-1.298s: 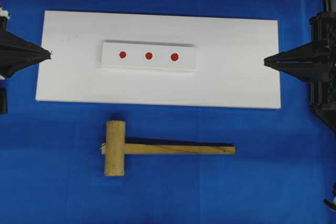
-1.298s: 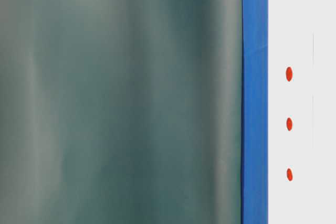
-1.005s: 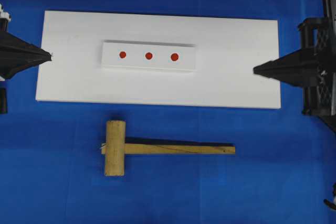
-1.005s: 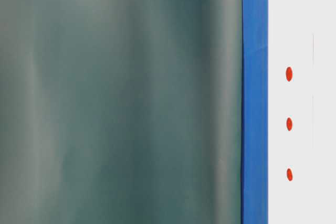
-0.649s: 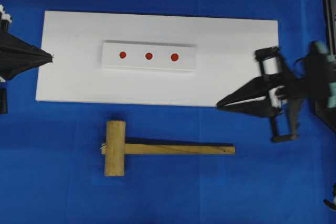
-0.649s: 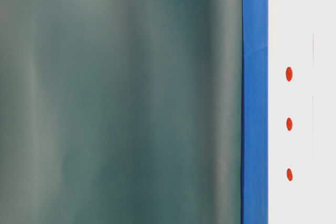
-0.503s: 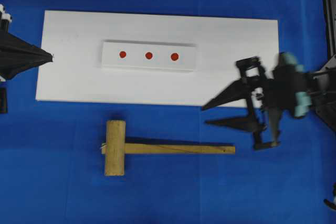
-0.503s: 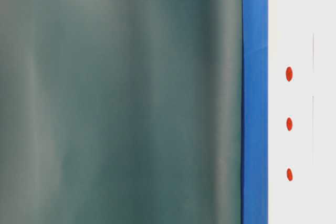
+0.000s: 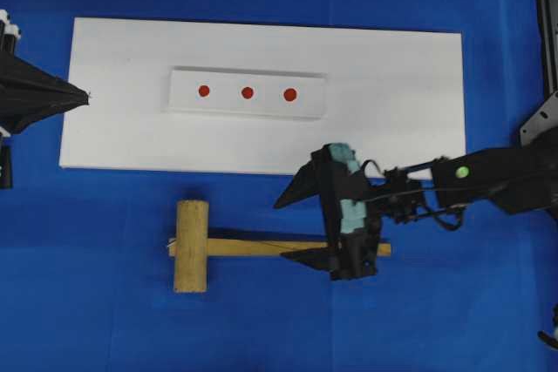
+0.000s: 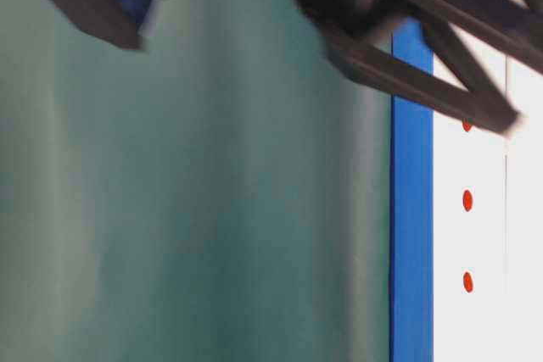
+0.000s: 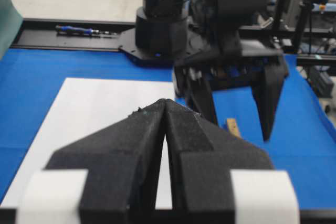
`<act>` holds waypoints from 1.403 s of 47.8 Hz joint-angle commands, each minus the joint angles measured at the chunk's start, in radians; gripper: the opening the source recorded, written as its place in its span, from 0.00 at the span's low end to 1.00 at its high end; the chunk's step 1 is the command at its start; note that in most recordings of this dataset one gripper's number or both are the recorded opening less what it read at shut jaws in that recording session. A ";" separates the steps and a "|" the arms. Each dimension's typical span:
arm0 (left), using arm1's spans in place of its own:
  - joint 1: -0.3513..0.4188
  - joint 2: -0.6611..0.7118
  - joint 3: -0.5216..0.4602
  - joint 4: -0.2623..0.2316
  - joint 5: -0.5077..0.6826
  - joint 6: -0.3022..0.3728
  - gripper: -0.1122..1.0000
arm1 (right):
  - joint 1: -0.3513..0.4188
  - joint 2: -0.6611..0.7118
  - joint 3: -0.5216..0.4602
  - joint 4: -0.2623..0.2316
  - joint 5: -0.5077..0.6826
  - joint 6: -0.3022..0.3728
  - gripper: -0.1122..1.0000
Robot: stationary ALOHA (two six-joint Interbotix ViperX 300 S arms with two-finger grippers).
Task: Hit the mark with a hammer.
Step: 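Close the right gripper on the end of the mallet handle, then lift the mallet over the board, raising the head upward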
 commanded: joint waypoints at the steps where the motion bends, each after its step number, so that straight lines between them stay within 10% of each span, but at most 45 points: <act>1: -0.003 0.011 -0.006 0.000 -0.005 -0.002 0.10 | 0.009 0.044 -0.034 0.028 -0.069 0.000 0.90; 32: -0.003 0.011 0.014 -0.002 0.003 -0.002 0.10 | 0.060 0.282 -0.127 0.149 -0.166 -0.012 0.87; 47: -0.003 0.006 0.014 0.000 0.005 -0.002 0.10 | 0.060 0.290 -0.160 0.146 -0.054 -0.048 0.19; 67: -0.005 -0.008 0.012 -0.002 0.005 -0.002 0.10 | 0.043 0.141 -0.158 0.143 -0.032 -0.078 0.19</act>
